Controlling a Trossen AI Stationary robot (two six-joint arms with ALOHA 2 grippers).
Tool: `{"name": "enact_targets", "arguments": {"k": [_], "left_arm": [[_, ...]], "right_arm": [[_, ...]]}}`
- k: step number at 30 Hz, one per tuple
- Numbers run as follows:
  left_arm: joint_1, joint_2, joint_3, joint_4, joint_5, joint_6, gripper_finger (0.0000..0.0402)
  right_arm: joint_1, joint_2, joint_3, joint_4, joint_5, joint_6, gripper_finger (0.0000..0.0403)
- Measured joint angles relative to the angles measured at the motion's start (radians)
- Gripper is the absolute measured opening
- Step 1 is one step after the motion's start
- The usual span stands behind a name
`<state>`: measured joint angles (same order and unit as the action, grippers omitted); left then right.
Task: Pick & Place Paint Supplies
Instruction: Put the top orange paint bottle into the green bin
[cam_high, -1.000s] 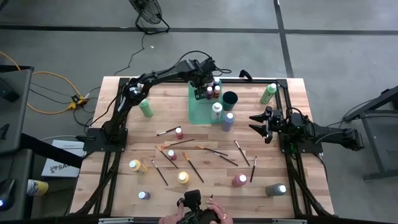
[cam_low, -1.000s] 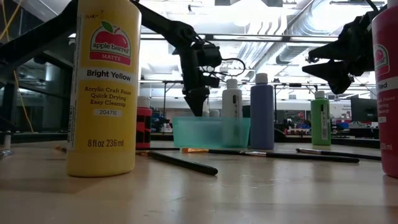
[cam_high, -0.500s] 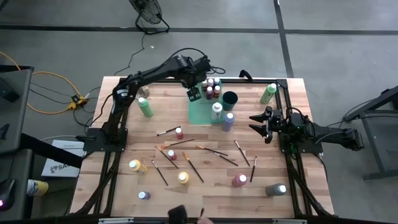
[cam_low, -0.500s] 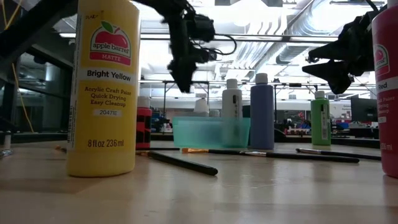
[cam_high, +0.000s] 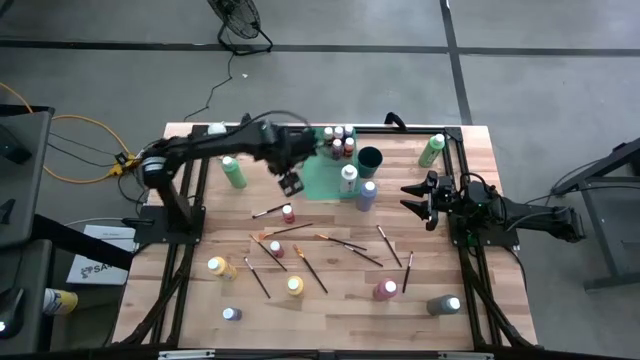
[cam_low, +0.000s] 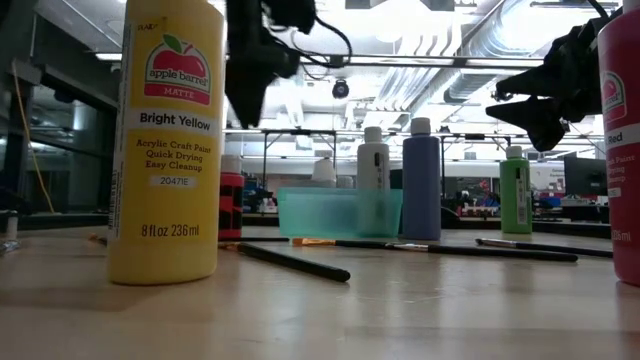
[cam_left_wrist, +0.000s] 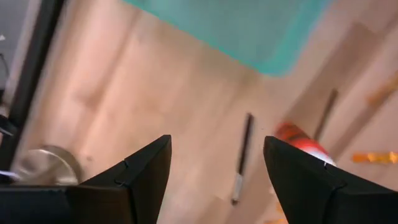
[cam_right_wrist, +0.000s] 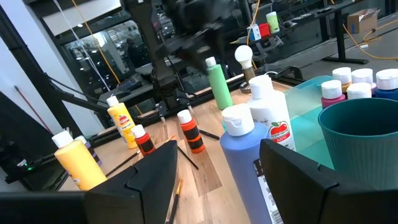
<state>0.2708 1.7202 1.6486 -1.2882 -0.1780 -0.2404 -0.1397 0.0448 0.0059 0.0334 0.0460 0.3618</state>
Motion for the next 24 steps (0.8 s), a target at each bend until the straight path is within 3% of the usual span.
{"name": "enact_targets", "arguments": {"k": [9, 17, 24], "left_arm": [[-0.144, -0.194, -0.281, 0.139, 0.092, -0.084, 0.025], [-0.233, -0.334, -0.441, 0.266, 0.081, 0.175, 0.025], [-0.247, -0.449, -0.562, 0.406, 0.063, 0.21, 0.025]], "right_arm": [[0.0, 0.0, 0.0, 0.0, 0.0, 0.0, 0.0223], [0.0, 0.0, 0.0, 0.0, 0.0, 0.0, 0.0223], [0.0, 0.0, 0.0, 0.0, 0.0, 0.0, 0.0223]]}}
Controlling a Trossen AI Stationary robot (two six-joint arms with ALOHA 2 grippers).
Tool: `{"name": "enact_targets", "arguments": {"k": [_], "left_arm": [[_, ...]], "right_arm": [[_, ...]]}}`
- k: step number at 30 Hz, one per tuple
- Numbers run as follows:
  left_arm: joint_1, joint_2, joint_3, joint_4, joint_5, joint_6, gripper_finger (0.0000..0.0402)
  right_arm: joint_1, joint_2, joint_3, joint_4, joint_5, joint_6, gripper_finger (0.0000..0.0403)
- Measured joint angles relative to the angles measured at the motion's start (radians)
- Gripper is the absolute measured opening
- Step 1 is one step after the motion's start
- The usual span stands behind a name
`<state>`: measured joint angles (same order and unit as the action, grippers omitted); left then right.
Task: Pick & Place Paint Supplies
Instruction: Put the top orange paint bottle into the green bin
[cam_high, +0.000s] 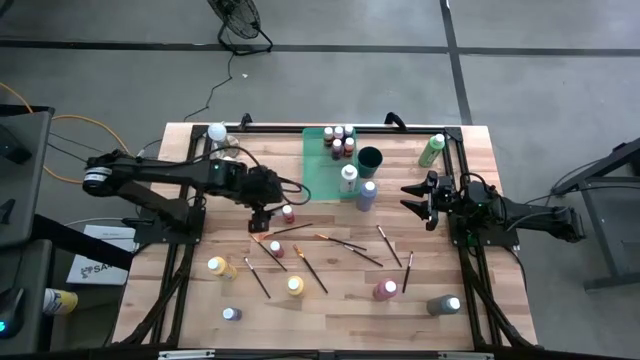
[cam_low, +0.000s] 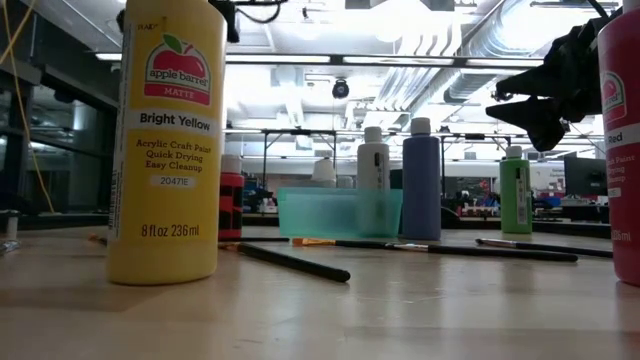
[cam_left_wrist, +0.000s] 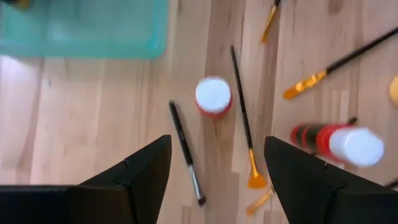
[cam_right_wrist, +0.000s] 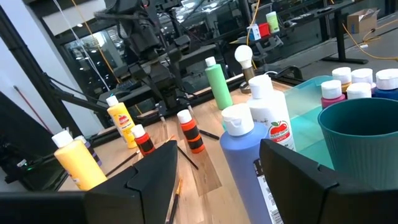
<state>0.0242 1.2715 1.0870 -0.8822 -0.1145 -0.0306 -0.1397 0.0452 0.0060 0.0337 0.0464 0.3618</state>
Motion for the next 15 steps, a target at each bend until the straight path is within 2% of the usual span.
{"name": "enact_targets", "arguments": {"k": [15], "left_arm": [[0.018, 0.152, -0.003, 0.139, 0.02, 0.132, 0.025]], "right_arm": [[0.0, 0.003, 0.0, 0.001, 0.0, 0.0, 0.0223]]}}
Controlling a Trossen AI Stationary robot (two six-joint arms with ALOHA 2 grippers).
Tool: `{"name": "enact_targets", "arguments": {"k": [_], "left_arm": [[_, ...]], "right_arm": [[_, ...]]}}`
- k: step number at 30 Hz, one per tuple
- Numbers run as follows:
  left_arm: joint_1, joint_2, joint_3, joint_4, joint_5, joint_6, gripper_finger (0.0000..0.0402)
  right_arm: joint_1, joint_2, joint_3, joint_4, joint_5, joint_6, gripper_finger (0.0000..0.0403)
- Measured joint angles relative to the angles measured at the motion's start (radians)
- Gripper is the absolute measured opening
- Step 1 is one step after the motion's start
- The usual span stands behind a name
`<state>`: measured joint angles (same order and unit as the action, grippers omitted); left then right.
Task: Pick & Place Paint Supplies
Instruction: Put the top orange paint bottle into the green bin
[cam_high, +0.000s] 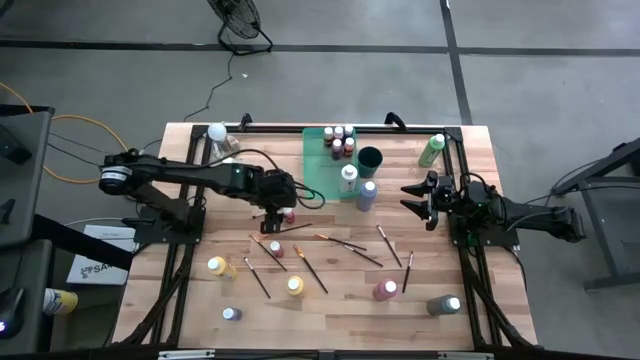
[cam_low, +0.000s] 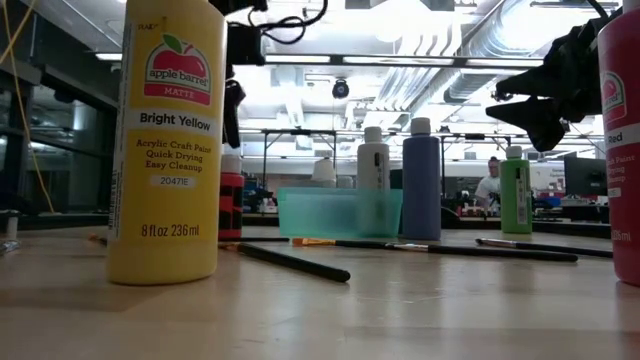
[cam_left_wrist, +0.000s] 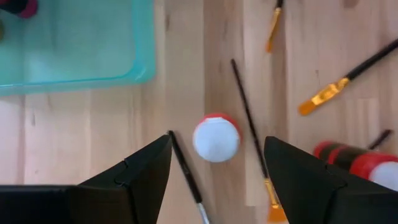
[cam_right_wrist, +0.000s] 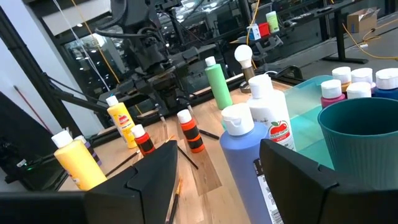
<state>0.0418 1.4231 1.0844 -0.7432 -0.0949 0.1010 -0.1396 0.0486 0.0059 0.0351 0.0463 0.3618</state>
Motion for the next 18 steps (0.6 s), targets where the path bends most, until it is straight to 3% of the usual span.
{"name": "enact_targets", "arguments": {"k": [18], "left_arm": [[0.037, 0.078, 0.0, 0.017, 0.062, 0.1, 0.025]], "right_arm": [[0.0, 0.005, 0.0, 0.0, 0.0, 0.0, 0.0223]]}}
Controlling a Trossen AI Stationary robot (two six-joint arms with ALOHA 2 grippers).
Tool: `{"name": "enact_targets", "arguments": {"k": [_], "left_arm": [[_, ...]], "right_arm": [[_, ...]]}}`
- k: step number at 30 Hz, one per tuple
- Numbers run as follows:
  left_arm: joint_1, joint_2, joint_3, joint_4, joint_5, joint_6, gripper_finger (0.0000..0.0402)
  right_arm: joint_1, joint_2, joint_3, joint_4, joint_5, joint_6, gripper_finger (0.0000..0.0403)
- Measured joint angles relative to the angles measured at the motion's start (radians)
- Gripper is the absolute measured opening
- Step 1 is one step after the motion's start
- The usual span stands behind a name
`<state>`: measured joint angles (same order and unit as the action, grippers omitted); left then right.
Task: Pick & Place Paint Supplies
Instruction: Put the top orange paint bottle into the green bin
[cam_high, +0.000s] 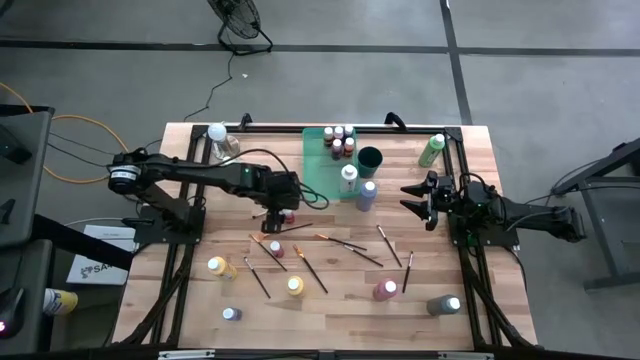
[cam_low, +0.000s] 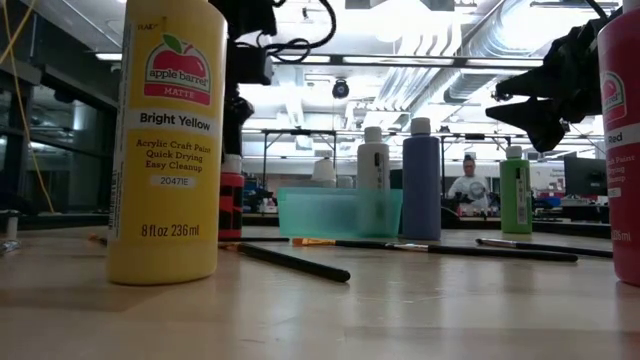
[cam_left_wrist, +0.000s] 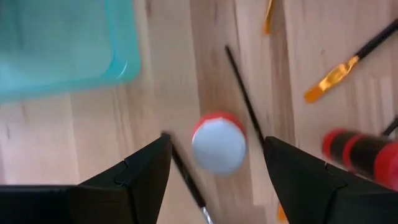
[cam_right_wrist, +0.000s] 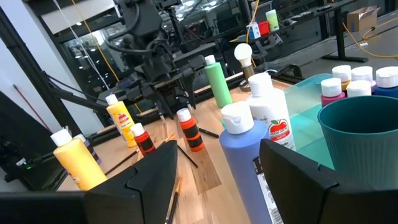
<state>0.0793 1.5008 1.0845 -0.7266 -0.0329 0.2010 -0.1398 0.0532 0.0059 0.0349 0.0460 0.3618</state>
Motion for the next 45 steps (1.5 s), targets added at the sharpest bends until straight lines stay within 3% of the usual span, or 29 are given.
{"name": "enact_targets", "arguments": {"k": [8, 23, 45], "left_arm": [[0.0, 0.007, 0.001, 0.015, 0.002, 0.008, 0.0245], [0.012, 0.017, 0.001, -0.001, 0.009, 0.005, 0.0156], [0.013, 0.017, 0.001, 0.021, 0.058, 0.0, 0.0152]], "right_arm": [[0.0, 0.0, 0.0, 0.0, 0.001, 0.0, 0.0223], [0.0, 0.0, 0.0, 0.0, 0.003, 0.0, 0.0223], [0.0, 0.0, 0.0, 0.0, 0.003, 0.0, 0.0223]]}}
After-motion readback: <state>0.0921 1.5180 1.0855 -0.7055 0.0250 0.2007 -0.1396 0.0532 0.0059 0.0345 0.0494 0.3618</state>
